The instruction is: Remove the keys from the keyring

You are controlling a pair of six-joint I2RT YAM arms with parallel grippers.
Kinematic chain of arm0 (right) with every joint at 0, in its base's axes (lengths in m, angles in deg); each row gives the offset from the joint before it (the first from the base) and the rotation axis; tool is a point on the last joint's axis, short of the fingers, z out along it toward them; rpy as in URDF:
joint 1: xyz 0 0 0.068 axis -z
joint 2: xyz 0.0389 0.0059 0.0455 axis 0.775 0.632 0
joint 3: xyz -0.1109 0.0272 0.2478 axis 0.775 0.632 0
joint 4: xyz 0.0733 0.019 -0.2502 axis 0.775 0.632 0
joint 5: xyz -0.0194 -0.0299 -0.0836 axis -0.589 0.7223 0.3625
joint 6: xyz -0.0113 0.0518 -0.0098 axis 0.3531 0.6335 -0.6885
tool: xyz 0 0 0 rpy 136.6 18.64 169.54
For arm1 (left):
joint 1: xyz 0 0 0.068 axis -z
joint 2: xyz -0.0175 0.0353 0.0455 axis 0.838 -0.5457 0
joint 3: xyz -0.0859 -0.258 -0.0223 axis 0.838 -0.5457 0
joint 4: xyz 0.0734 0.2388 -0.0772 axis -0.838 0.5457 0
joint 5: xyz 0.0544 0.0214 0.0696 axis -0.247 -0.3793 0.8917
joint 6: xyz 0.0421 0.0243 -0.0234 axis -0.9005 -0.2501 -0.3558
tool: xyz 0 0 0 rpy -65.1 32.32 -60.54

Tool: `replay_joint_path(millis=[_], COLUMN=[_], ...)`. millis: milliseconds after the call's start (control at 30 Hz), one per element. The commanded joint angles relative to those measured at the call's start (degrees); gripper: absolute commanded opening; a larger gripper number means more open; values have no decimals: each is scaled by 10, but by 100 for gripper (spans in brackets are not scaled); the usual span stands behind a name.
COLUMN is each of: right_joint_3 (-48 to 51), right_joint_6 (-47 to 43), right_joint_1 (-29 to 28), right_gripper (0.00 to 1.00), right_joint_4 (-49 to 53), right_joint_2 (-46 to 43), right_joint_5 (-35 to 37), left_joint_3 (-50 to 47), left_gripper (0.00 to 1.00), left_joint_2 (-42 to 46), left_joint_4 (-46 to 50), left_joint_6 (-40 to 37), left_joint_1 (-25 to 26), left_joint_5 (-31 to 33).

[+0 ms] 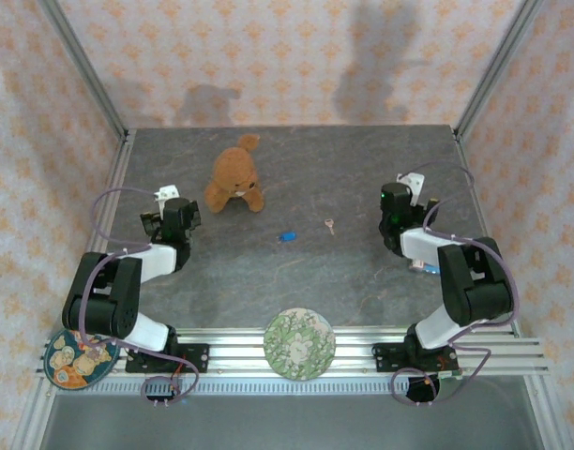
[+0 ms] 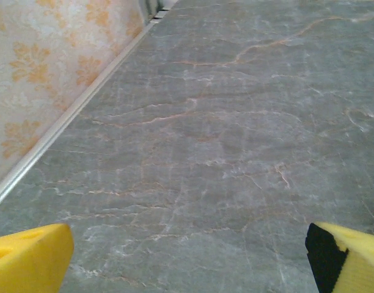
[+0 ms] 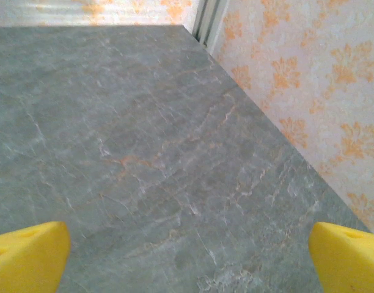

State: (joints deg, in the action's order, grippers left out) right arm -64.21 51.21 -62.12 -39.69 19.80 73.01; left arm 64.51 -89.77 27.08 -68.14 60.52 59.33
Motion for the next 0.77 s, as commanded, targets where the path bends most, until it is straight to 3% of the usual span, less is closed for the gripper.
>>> replay_joint_path(millis=[0,33,67,167,233,267,300,333,367,433,733], right_joint_3=[34,46,54,102,140,150,136,132,142,134,133], right_joint_6=[15,13,15,10,10,6,6,9,10,9,14], right_joint_1=[10,15,22,58,92,94,94,94,95,94,96], right_gripper=[100,100,100,100,99,99,99,99,99,99,99], right_joint_4=[-60,-80,-81,-134,-211,-261,-192,-186,-231,-188,-193], right_joint_2=[3,-4,-14,-37,-20,-4,-27,-26,-13,-28,-24], right_joint_5=[-6,-27,-57,-191,-297,-307,-308,-306,-303,-298,-298], left_joint_3=[-66,-104,-124,-87,-73,-76,-74,-72,-72,-71,-72], left_gripper=[100,100,100,100,100,100,100,100,100,100,100], left_joint_2=[-6,-42,-55,-17,-36,-32,-32,-35,-34,-33,-33], left_joint_4=[-172,-303,-369,-234,-235,-234,-230,-231,-228,-228,-228], left_joint_6=[-37,-56,-62,-47,-52,-46,-44,-45,-45,-45,-45], left_joint_1=[-5,-5,-5,-5,-6,-5,-6,-5,-5,-6,-5], left_joint_5=[-56,-64,-73,-75,-67,-54,-46,-45,-45,-45,-45])
